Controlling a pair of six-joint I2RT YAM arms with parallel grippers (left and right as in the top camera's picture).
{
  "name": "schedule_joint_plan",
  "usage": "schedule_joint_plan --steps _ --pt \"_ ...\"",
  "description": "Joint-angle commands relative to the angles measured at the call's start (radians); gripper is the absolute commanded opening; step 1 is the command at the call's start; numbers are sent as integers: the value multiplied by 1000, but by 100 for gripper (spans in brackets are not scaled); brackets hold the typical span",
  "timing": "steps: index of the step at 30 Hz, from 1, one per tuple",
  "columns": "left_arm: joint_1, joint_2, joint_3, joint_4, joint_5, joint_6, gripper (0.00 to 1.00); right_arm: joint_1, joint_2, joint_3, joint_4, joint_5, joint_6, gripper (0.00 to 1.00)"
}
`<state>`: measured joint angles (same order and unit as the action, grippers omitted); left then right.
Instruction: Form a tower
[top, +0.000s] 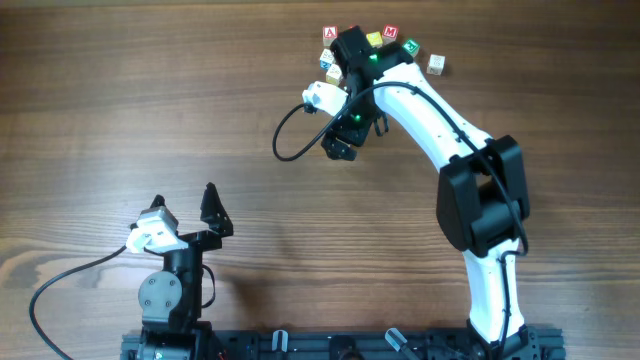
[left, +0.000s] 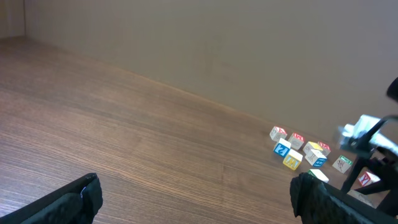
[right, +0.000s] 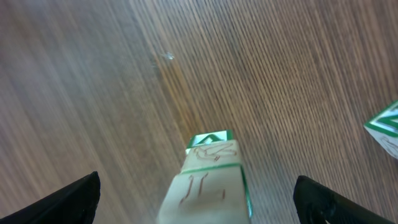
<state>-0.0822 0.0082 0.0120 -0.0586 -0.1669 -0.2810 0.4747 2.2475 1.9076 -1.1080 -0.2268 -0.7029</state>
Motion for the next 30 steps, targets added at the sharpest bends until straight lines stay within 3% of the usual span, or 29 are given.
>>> schedule_joint_plan --steps 1,7,11,13,21,30 --pt "6 -2 -6 3 -6 19 100 2 42 16 12 57 -51 95" --pt "6 -2 -6 3 -6 19 100 2 45 16 27 74 -89 75" --pt "6 -2 -6 3 -6 19 100 2 45 16 39 77 -116 69" --pt "6 -2 -6 3 -6 19 100 2 45 16 40 78 -137 60" --pt "6 -2 -6 3 -6 19 100 2 45 16 41 81 -147 57" --pt "6 -2 -6 3 -6 19 100 2 45 16 31 81 -161 43"
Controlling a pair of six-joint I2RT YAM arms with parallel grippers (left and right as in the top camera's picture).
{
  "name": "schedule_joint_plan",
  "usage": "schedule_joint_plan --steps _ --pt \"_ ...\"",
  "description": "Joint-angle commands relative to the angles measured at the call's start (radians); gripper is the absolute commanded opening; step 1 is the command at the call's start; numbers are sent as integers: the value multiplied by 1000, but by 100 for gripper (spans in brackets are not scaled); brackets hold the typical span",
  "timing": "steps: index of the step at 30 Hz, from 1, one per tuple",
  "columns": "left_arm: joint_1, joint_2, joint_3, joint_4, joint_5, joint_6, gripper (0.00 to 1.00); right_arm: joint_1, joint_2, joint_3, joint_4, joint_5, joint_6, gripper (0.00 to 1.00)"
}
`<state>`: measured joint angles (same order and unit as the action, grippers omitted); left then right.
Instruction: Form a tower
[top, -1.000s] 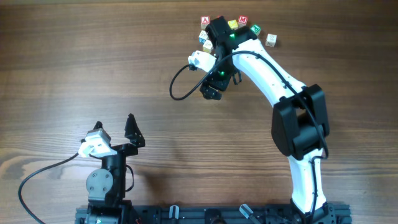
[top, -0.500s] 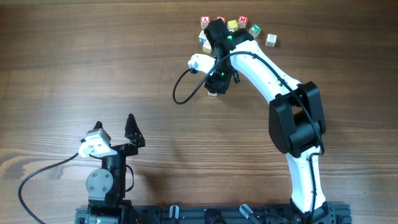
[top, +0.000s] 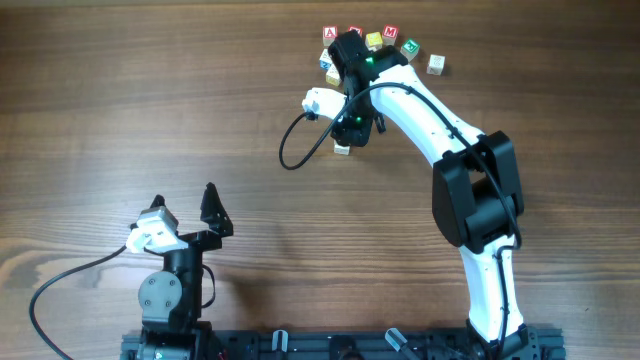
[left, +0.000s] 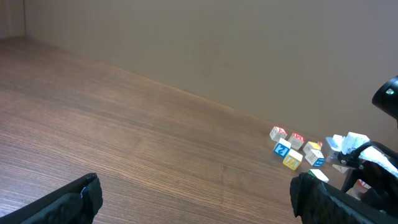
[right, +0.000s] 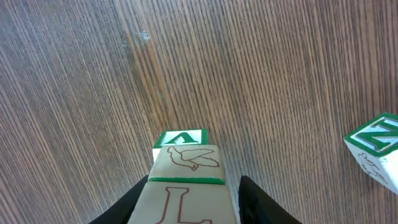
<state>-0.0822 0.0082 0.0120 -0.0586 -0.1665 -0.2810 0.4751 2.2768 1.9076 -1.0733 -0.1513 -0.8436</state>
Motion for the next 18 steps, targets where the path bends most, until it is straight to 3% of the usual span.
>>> schedule_joint_plan --steps 1,6,18 --pt "6 -2 -6 3 -6 19 100 2 16 16 -5 5 -20 43" --pt "6 -2 -6 3 -6 19 100 2 16 16 -6 5 -20 36" --pt "6 -2 -6 3 -6 19 100 2 -19 17 -16 5 -20 29"
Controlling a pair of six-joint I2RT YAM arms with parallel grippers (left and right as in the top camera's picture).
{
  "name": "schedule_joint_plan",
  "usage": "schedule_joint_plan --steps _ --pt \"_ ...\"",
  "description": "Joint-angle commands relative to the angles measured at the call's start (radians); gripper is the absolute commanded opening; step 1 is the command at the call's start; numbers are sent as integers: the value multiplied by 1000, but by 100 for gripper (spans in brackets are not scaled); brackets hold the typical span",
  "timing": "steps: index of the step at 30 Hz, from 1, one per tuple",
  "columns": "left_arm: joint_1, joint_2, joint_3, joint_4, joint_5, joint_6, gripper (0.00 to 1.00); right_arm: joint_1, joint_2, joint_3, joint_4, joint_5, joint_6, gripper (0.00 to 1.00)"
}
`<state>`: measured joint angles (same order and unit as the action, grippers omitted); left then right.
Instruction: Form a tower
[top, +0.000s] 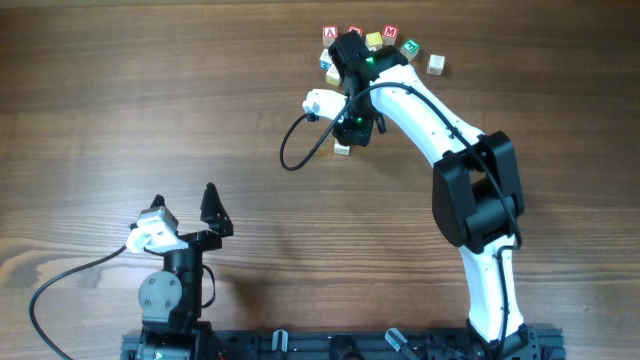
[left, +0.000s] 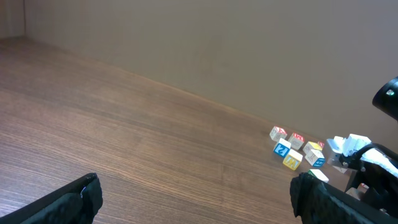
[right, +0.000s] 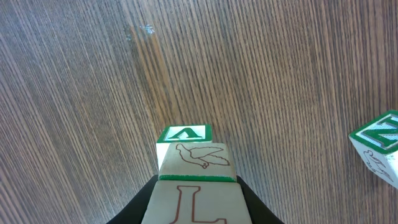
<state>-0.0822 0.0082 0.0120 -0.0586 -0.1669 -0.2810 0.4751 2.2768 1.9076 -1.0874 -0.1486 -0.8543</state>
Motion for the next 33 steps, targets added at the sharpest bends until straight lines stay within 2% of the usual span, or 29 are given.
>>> schedule_joint_plan --steps 1,18,33 --pt "6 -2 -6 3 -6 19 100 2 -33 17 -2 -2 -10 29" --pt "6 -2 -6 3 -6 19 100 1 -80 16 -40 -5 -11 22" --pt "6 -2 -6 3 -6 19 100 1 -71 14 -50 -18 -167 22"
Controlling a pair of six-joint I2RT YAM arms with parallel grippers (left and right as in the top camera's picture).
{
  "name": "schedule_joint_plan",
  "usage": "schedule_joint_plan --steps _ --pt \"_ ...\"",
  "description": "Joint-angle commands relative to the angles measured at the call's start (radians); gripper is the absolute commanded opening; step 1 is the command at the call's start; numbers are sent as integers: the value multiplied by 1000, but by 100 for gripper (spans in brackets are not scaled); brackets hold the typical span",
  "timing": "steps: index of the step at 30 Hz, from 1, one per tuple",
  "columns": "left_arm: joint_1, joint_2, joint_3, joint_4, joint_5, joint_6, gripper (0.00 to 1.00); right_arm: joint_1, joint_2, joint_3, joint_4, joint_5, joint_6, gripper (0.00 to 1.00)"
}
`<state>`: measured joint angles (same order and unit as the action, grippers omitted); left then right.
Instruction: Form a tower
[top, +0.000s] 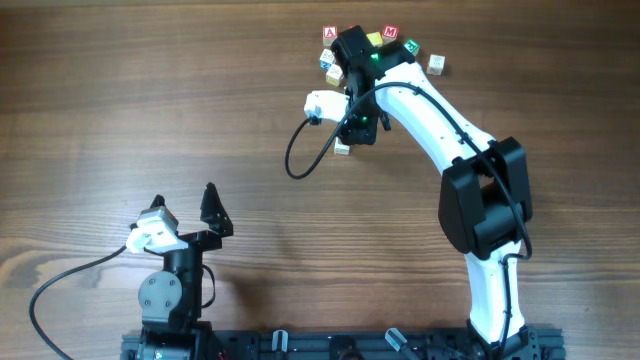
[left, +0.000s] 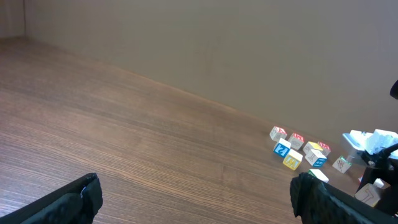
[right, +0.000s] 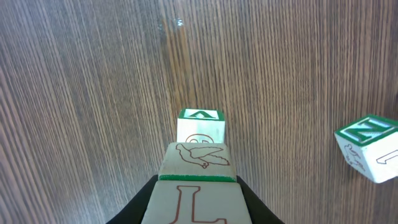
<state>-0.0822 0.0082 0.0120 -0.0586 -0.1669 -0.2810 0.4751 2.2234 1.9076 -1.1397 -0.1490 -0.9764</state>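
A cream block with a red L and a bird drawing (right: 198, 163) sits between the fingers of my right gripper (right: 196, 193), which is shut on it. Just beyond its front edge a green-edged block (right: 200, 124) rests on the wooden table; in the overhead view this green-edged block (top: 342, 148) shows just past the right gripper (top: 352, 128). Whether the L block touches the table cannot be told. My left gripper (left: 196, 193) is open with nothing in it, far from the blocks, near the table's front edge (top: 190, 208).
A green N block (right: 367, 146) lies to the right of the held block. Several more letter blocks are clustered at the far edge (top: 375, 40), with a plain one (top: 435, 64) to their right. The right arm's cable (top: 300, 150) loops left of the gripper.
My right gripper, still shut on the L block, has drawn back from the green-edged block, which now shows almost whole beyond it. The left arm has not moved.
At first my right gripper was open around the L block, close to the green-edged block. A second later it was shut on the L block, which covered part of the green-edged one. It stayed so, and now holds the L block slightly farther back.
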Motion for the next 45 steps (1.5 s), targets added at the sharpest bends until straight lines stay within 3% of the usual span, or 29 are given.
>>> schedule_joint_plan --steps 1,45 --pt "6 -2 -6 3 -6 19 100 1 -13 14 6 -17 -45 22" --pt "6 -2 -6 3 -6 19 100 1 36 -51 63 -52 -35 22"
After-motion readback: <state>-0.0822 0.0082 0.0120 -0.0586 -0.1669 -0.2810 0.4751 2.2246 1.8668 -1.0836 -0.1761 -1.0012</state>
